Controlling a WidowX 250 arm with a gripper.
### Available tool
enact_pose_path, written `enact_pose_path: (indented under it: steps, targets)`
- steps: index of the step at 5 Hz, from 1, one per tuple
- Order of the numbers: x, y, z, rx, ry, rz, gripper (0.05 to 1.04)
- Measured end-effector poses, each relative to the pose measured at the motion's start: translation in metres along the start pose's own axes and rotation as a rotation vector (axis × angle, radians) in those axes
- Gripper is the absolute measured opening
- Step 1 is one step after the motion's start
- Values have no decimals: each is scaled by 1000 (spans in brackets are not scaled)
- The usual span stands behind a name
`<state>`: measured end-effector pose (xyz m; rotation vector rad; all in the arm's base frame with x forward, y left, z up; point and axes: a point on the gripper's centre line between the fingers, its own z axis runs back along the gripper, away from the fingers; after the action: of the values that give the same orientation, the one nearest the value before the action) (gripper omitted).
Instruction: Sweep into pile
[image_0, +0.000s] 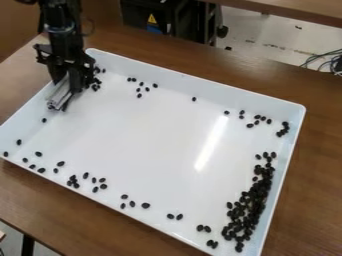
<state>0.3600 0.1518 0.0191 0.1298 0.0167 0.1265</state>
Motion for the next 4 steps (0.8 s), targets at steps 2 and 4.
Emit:
enact_pose_path:
  steps: [2,4]
  targets:
    - [3,-4,-8,15,8,-54,354]
    - [12,-22,-13,37,22,-108,354]
